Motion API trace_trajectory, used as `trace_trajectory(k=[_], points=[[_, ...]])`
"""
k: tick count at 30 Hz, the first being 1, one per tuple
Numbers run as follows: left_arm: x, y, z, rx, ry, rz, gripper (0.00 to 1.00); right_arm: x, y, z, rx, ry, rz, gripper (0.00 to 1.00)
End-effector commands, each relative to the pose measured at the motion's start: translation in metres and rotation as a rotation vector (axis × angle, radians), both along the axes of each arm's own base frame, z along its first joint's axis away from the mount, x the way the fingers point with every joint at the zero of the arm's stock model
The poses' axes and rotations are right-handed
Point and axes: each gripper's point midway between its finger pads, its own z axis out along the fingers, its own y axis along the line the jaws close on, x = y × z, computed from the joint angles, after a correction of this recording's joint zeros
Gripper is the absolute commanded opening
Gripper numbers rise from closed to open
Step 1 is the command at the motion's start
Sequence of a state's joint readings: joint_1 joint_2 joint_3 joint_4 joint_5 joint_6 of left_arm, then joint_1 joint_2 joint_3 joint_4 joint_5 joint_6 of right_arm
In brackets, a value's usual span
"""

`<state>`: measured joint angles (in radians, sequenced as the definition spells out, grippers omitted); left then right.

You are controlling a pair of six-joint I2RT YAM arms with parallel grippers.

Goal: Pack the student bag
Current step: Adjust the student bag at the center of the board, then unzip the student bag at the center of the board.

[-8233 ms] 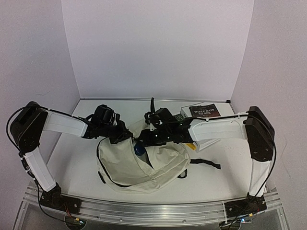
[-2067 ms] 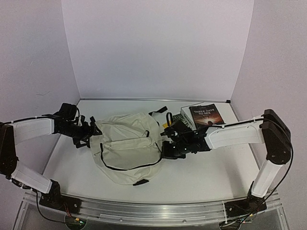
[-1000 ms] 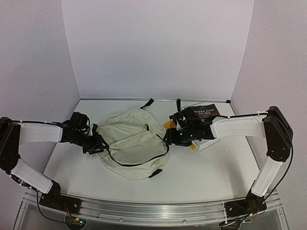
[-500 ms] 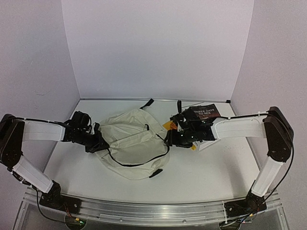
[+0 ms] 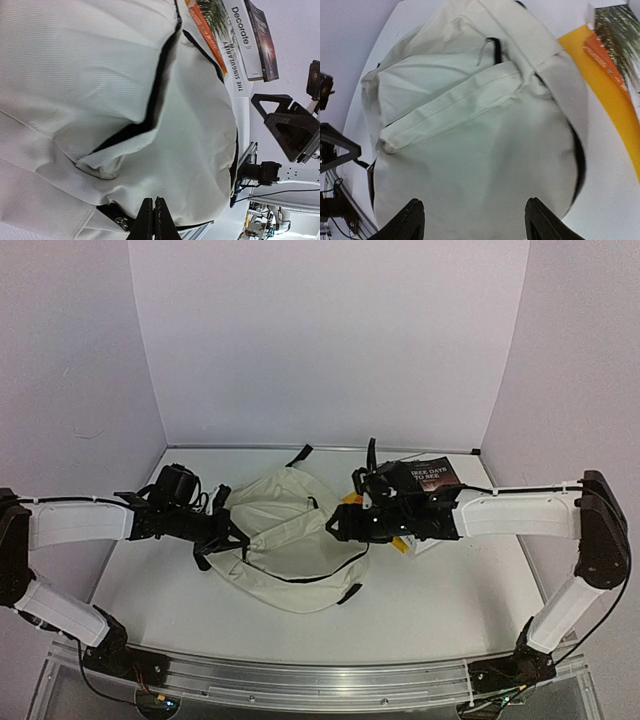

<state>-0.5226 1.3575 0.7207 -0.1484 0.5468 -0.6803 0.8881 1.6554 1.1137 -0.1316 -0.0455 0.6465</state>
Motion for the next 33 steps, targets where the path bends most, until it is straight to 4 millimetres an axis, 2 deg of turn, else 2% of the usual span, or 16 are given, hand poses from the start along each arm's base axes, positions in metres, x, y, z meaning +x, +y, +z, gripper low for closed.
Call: trace_trajectory(k=[1,4,8,10,13,18,24,33], points=[[0.006,-0.011,0.046,-0.046,-0.111,-0.014,0.00,-0.031,0.050,0.046,0.129,-0.126,0.161,0.70],[0.002,-0.014,0.053,-0.062,-0.123,-0.017,0.00,-0.048,0.082,0.058,0.217,-0.155,0.244,0.70],[-0.002,-0.016,0.058,-0.098,-0.114,-0.012,0.00,-0.070,0.117,0.064,0.310,-0.200,0.335,0.70],[-0.005,-0.019,0.062,-0.121,-0.105,-0.016,0.00,-0.083,0.131,0.065,0.355,-0.219,0.375,0.72],[-0.006,-0.020,0.064,-0.134,-0.090,-0.008,0.00,-0.091,0.146,0.063,0.407,-0.247,0.400,0.70],[-0.006,-0.019,0.060,-0.128,-0.055,0.013,0.00,-0.086,0.165,0.051,0.412,-0.284,0.392,0.61],[-0.009,-0.019,0.062,-0.147,-0.046,0.018,0.00,-0.071,0.179,0.032,0.377,-0.310,0.338,0.48],[-0.012,-0.020,0.062,-0.155,-0.038,0.009,0.00,-0.056,0.204,0.017,0.365,-0.330,0.329,0.38]])
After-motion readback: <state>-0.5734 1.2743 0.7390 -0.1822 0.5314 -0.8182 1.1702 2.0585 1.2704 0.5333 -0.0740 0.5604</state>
